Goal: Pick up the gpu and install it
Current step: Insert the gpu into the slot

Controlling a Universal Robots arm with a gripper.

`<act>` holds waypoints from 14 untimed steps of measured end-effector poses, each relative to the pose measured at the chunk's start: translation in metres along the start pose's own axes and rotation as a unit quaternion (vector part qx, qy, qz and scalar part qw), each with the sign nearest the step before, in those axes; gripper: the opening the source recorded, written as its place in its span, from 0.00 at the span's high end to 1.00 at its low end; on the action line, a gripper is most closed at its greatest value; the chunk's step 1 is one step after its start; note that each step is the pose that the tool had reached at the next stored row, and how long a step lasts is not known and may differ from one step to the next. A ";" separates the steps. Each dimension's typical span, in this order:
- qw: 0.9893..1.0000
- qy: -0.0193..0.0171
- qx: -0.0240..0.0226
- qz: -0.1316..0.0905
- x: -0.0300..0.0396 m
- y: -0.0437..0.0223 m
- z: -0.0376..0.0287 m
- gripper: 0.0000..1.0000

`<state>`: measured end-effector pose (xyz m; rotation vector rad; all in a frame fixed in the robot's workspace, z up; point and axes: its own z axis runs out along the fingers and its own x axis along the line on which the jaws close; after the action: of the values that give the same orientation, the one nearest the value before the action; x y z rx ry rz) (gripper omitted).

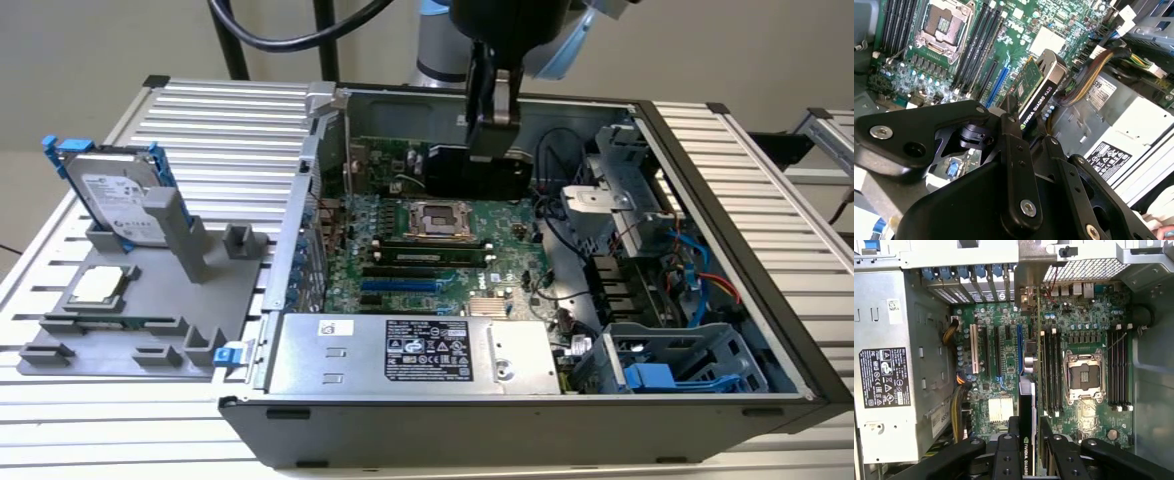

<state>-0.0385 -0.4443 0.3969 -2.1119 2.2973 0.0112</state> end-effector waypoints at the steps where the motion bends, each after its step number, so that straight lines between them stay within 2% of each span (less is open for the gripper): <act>1: 1.000 0.000 0.000 0.000 -0.0001 0.0000 0.0007 1.00; 14: 1.000 0.000 0.000 0.000 -0.0027 0.0004 0.0129 1.00</act>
<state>-0.0385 -0.4413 0.3840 -2.1117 2.2971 0.0103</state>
